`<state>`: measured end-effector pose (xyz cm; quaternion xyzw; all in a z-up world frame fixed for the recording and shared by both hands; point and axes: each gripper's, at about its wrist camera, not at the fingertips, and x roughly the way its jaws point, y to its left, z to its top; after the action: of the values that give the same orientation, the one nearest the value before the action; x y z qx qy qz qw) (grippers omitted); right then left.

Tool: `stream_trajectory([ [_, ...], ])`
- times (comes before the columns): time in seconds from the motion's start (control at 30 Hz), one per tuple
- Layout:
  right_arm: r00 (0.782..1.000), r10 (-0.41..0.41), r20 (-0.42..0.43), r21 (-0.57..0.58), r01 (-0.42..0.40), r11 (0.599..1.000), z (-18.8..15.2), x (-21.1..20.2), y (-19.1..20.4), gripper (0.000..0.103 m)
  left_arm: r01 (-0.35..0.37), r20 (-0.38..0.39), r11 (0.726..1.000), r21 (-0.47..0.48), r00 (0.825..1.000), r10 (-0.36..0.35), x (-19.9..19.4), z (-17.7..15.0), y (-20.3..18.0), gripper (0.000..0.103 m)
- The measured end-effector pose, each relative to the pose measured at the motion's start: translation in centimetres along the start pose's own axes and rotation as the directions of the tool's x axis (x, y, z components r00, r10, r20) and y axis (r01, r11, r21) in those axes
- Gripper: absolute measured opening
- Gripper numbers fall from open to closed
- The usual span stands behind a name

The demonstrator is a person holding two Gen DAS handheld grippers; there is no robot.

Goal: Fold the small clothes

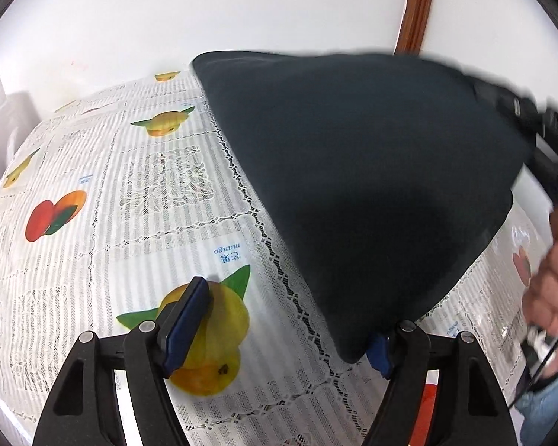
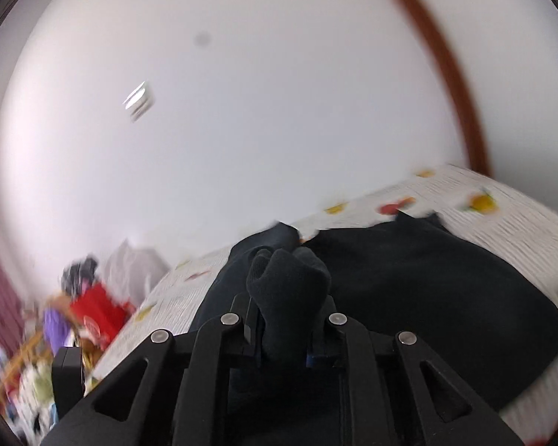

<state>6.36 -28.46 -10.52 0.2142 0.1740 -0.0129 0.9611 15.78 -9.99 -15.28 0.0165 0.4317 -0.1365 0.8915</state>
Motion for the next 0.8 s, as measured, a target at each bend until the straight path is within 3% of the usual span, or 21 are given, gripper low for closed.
stream_trajectory([
  [0.1, 0.989, -0.104, -0.108, -0.004, 0.104, 0.995, -1.7, 1.4, -1.4, 0.015, -0.013, 0.003, 1.0, 0.012, 1.0, 0.013, 0.2, 0.0, -0.7, 0.074],
  [0.2, 0.978, -0.121, -0.167, 0.016, 0.126, 0.992, -2.1, 2.3, -1.9, 0.016, -0.003, 0.0, 1.0, 0.007, 1.0, 0.003, -0.3, 0.0, -1.0, 0.069],
  [0.27, 0.962, -0.162, -0.22, -0.018, 0.162, 0.987, -2.2, 3.3, -1.5, 0.016, 0.022, -0.002, 1.0, 0.006, 1.0, -0.022, -0.6, -0.1, -1.6, 0.058],
  [0.3, 0.955, -0.177, -0.238, -0.033, 0.174, 0.984, -2.2, 3.8, -1.3, 0.016, 0.032, -0.001, 0.999, 0.006, 0.999, -0.032, -0.8, -0.1, -2.0, 0.048],
  [0.33, 0.951, -0.185, -0.249, -0.049, 0.179, 0.983, -2.3, 4.1, -1.3, 0.016, 0.045, 0.001, 0.999, 0.01, 0.999, -0.045, -0.9, -0.2, -2.3, 0.037],
  [0.43, 0.944, -0.206, -0.257, -0.102, 0.185, 0.977, -2.5, 4.9, -1.2, 0.016, 0.048, 0.013, 0.998, 0.042, 0.999, -0.049, -1.0, -0.5, -2.0, 0.018],
  [0.8, 0.932, -0.165, -0.323, -0.159, 0.119, 0.98, -3.7, 8.3, 2.9, 0.016, -0.003, 0.034, 0.998, -0.062, 0.999, 0.005, -2.8, -1.3, 3.7, 0.015],
])
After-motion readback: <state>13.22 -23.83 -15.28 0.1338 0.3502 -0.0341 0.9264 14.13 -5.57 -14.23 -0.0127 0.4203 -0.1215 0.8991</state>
